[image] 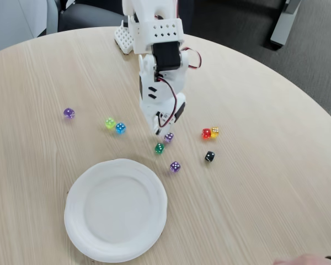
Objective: Pick a purple dice and put it in the plate.
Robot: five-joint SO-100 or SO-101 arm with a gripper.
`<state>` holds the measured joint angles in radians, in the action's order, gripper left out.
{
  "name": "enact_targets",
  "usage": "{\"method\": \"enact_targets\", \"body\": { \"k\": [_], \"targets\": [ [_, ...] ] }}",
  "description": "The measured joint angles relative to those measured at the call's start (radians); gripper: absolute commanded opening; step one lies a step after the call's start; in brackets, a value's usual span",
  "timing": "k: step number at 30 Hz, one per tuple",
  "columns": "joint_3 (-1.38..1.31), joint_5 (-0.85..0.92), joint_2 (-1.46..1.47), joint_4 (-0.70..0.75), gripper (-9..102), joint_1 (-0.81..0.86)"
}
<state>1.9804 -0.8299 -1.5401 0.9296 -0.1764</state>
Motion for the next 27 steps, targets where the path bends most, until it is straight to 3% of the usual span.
{"method": "enact_targets", "body": {
  "k": [17, 27],
  "targets": [
    [0.0, 0.095, 0.002, -0.123, 13, 0.0],
    [-0.015, 0.002, 0.087, -0.12, 12, -0.011]
  ]
}}
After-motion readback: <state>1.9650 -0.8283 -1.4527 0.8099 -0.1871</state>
